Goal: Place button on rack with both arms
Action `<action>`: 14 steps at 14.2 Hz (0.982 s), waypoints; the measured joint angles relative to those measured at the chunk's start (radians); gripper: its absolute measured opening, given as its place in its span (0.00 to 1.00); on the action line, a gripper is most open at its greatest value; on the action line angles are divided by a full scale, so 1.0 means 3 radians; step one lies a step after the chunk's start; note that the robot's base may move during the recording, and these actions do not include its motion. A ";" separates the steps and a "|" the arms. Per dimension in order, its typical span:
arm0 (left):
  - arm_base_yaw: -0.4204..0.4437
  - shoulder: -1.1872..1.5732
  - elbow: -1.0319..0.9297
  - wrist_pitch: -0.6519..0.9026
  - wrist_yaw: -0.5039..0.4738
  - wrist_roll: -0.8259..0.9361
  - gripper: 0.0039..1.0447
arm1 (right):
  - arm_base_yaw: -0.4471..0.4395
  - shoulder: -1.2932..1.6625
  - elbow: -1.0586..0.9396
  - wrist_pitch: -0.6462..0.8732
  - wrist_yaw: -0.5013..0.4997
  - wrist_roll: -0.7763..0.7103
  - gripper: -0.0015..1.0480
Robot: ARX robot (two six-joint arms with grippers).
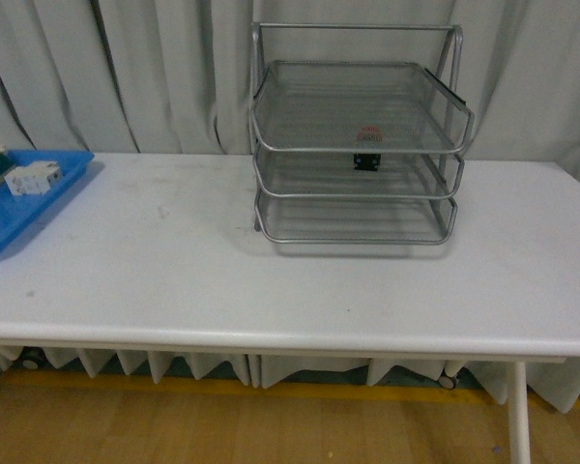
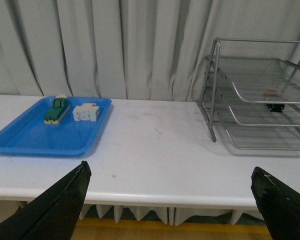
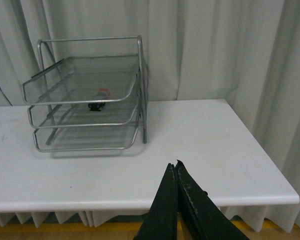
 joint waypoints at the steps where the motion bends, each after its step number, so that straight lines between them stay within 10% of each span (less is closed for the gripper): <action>1: 0.0000 0.0000 0.0000 0.0000 0.0000 0.0000 0.94 | 0.0000 -0.0061 0.0000 -0.0034 -0.0001 0.0000 0.02; 14: 0.0000 0.0000 0.0000 0.0000 0.0000 0.0000 0.94 | 0.0000 -0.0863 0.0003 -0.0863 0.0001 0.0000 0.02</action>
